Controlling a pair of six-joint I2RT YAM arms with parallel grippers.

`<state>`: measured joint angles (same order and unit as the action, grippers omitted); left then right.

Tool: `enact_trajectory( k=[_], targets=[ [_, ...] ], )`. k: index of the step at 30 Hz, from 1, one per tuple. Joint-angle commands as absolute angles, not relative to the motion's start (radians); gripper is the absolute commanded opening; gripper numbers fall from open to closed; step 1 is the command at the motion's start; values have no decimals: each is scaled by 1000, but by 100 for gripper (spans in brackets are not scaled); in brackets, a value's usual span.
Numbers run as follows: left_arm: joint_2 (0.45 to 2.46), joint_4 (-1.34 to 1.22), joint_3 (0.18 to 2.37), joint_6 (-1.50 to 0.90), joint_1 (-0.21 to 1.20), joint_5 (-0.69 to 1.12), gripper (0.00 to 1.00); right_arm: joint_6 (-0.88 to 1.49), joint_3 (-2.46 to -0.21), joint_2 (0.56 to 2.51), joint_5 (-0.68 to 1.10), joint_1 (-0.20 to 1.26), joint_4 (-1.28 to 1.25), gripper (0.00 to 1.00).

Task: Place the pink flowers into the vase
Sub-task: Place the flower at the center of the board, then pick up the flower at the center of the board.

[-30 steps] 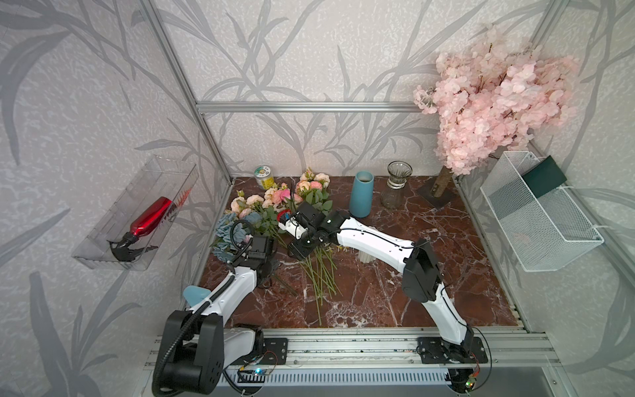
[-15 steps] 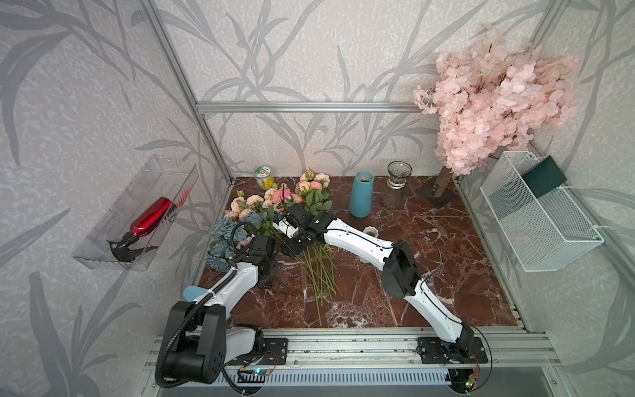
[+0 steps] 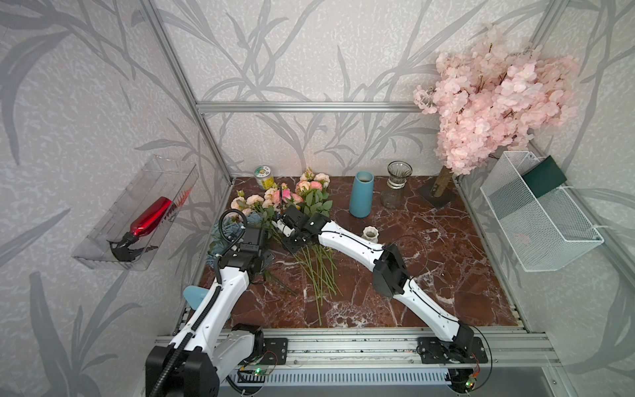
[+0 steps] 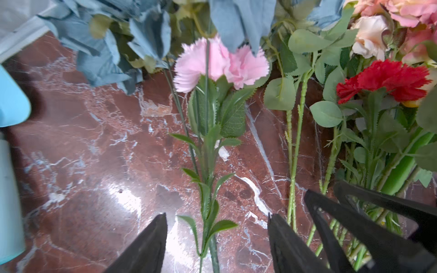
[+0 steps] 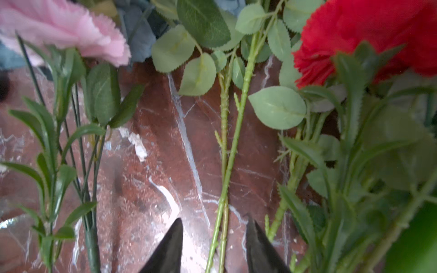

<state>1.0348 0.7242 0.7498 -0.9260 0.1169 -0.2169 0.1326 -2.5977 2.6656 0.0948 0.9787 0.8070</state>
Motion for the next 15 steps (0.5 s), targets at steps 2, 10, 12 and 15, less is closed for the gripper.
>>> enact_trajectory(
  k=[2,10,12,15],
  targets=[
    [1017,793,791,-909,126,-271,68,143,-2672,2727,110,973,766,35],
    [1023,777,810,-894,141,-263,68,154,-2696,2776,117,969,733,33],
    [1026,772,811,-892,145,-260,68,158,-2678,2770,105,967,715,30],
    [1032,764,811,-885,146,-254,68,167,-2610,2741,98,963,653,29]
  ],
)
